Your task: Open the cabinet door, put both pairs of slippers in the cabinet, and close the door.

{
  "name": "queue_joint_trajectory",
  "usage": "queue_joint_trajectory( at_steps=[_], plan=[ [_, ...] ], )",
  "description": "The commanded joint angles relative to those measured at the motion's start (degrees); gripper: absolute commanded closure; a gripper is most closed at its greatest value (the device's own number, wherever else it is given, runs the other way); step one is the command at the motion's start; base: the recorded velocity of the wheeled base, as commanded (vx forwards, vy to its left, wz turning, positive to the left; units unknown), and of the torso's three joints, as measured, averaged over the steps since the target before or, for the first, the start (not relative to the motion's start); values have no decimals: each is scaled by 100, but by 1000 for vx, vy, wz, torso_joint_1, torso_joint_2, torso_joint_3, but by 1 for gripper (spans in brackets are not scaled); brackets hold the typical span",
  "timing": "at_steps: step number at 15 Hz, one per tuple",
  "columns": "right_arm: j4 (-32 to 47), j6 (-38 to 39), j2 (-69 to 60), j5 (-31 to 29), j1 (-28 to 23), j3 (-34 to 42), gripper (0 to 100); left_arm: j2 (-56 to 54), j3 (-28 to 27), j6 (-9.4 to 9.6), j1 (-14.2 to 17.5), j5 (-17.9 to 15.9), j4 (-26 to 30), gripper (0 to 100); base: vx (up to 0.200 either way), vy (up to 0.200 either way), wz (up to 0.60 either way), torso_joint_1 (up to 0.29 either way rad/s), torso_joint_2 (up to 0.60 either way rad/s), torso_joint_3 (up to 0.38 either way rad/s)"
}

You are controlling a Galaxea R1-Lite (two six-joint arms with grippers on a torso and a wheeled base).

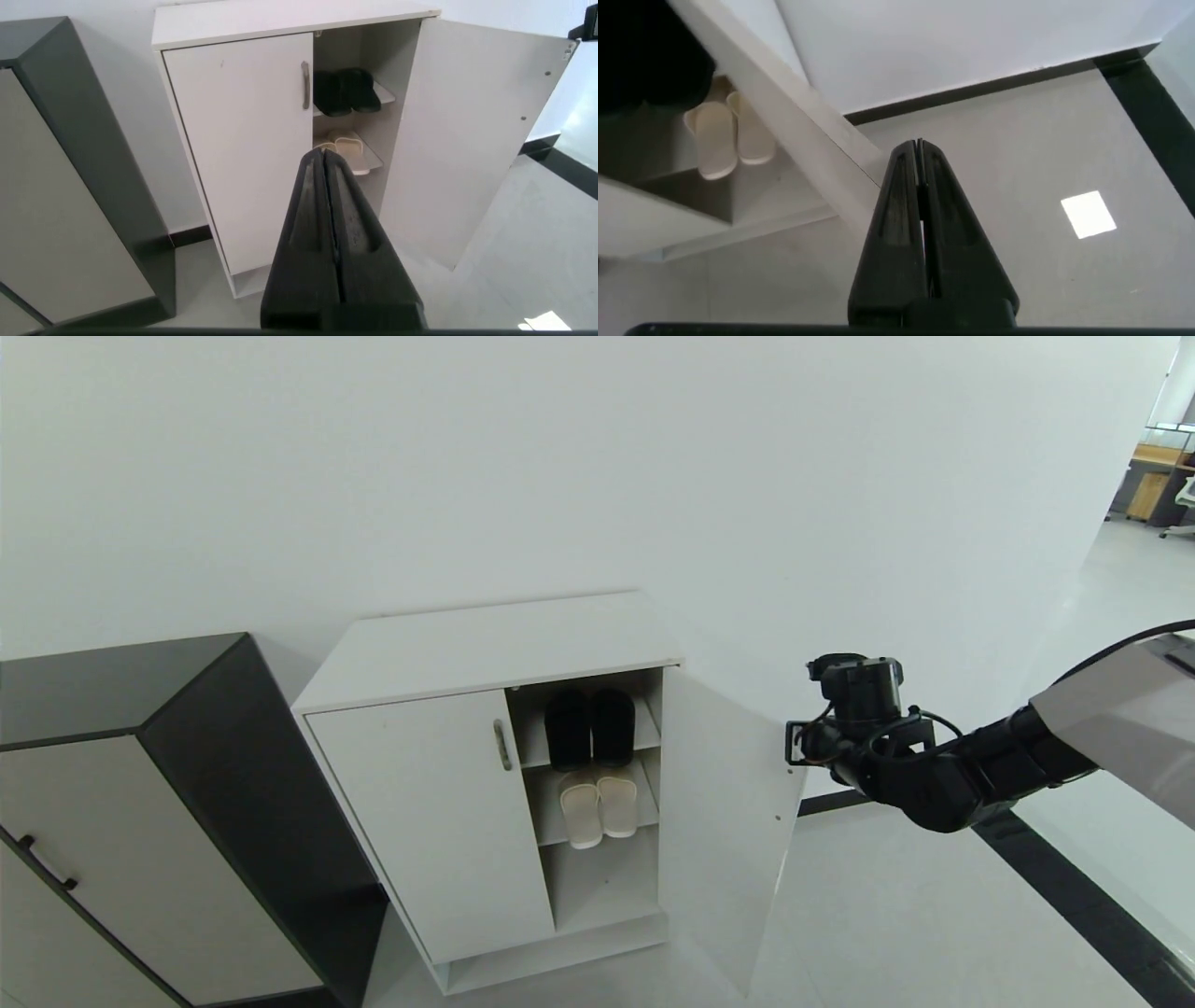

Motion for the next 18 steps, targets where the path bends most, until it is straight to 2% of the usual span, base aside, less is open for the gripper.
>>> queue_joint_trajectory(
  at_steps=[1, 3, 6, 16, 18],
  plan=[
    [0, -1, -309, -5, 302, 298, 100, -1, 0, -1, 1, -2, -5, 100, 0, 0, 0, 0, 0, 0],
    [-35, 17, -414, -14, 795, 580, 100, -1, 0, -1, 1, -2, -5, 100, 0, 0, 0, 0, 0, 0],
    [-211, -1, -643, -14, 1173, 843, 100, -1, 0, -1, 1, -2, 4, 100, 0, 0, 0, 0, 0, 0],
    [-589, -256, -757, 74, 1296, 1177, 100, -1, 0, -1, 1, -2, -5, 100, 0, 0, 0, 0, 0, 0],
    [-589, -247, -731, 100, 1296, 1177, 100, -1, 0, -1, 1, -2, -5, 100, 0, 0, 600, 0, 2, 5]
  ],
)
